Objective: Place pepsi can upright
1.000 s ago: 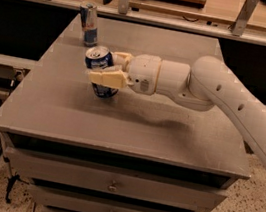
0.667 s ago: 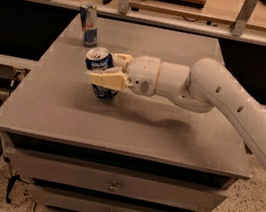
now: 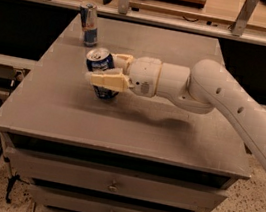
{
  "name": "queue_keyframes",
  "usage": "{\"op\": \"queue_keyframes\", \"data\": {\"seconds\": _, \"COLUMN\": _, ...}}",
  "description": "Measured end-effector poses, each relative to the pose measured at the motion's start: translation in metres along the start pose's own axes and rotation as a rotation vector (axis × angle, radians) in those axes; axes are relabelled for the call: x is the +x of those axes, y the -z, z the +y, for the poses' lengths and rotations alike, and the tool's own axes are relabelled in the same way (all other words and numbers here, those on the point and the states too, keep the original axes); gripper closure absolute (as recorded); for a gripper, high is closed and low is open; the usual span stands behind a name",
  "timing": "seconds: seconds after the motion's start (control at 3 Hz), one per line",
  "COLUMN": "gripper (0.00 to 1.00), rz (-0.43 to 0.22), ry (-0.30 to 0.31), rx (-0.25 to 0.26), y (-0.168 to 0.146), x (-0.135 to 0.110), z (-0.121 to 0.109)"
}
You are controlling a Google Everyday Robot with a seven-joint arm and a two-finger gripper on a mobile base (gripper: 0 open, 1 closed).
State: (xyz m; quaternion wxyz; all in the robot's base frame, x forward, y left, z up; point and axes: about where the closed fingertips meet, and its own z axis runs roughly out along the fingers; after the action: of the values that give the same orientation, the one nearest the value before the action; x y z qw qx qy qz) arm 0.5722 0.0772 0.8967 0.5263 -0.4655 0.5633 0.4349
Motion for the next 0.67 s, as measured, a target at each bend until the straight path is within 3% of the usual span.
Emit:
{"op": "queue_keyframes", "data": {"seconds": 0.33, "gripper": 0.00, "rz": 0.001, "ry": 0.000, "rx": 0.000, "y": 0.0014, "x": 0.0005, "z": -0.0006}}
{"op": "queue_keyframes", "data": {"seconds": 0.67, "gripper": 0.00, "rz": 0.001, "ry": 0.000, "rx": 0.000, "y": 0.0015, "x": 0.0005, "z": -0.0006}}
